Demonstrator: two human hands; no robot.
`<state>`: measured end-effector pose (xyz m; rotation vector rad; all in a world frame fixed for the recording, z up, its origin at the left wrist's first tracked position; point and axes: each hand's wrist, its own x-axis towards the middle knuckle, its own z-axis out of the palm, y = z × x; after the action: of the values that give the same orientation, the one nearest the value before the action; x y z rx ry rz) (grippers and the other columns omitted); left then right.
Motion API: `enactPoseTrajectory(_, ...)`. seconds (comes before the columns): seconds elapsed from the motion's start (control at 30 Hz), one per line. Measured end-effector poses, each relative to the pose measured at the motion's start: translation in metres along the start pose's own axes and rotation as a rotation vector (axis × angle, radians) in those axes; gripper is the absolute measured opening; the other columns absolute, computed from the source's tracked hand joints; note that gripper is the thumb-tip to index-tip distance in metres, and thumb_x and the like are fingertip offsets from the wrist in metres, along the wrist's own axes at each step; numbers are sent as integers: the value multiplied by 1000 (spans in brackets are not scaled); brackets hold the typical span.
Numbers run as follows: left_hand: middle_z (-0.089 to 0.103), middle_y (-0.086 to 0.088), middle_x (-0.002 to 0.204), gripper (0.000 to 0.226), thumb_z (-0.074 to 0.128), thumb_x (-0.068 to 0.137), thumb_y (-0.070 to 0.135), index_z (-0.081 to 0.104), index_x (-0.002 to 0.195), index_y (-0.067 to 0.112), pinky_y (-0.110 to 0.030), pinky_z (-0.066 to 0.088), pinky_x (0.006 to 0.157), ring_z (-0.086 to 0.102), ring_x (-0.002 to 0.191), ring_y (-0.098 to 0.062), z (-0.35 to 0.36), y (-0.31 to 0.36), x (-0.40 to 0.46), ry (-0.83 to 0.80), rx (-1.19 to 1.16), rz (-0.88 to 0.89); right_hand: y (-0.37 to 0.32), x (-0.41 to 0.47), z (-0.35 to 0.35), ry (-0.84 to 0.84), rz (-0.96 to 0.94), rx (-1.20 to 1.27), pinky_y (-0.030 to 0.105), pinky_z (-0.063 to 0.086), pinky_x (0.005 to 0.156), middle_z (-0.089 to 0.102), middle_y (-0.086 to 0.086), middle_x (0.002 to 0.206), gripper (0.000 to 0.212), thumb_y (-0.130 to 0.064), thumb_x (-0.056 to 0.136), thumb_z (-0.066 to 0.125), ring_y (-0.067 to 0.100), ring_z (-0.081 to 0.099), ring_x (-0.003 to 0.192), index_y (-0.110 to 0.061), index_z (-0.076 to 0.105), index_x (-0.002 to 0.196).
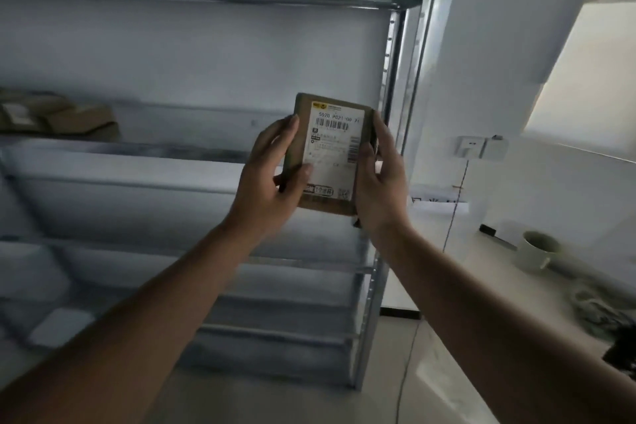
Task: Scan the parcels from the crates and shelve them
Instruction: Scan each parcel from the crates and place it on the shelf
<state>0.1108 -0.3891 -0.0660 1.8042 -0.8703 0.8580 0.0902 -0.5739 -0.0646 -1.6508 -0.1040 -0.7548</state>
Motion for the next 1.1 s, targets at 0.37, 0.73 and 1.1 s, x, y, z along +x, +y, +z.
enactPoseTrajectory(0.37, 31, -18, 165, 63, 64, 104, 7, 34, 159, -4, -44, 56, 107, 31, 156, -20, -182, -94, -19, 102, 245, -9, -29, -7, 217, -152, 31, 9, 50, 58, 102, 54, -3, 140, 48, -37, 114, 41, 14, 57, 122, -54, 37, 159)
enactPoseTrajectory(0.73, 29, -9, 170, 63, 63, 105, 7, 34, 161, 1, -23, 44, 115, 26, 157, -7, -277, -220, 15, 162, 371, -115, 5, 55, 393, -273, 0, 75, 57, 59, 96, 59, 2, 129, 51, -38, 112, 37, 24, 61, 116, -54, 34, 160)
enactPoseTrajectory(1.1, 29, -3, 169, 60, 60, 106, 7, 36, 161, 4, -31, 49, 113, 29, 156, -12, -326, -343, 70, 151, 335, -202, 37, 142, 515, -345, 15, 67, 48, 54, 107, 61, -5, 133, 48, -34, 114, 38, 17, 56, 125, -48, 39, 160)
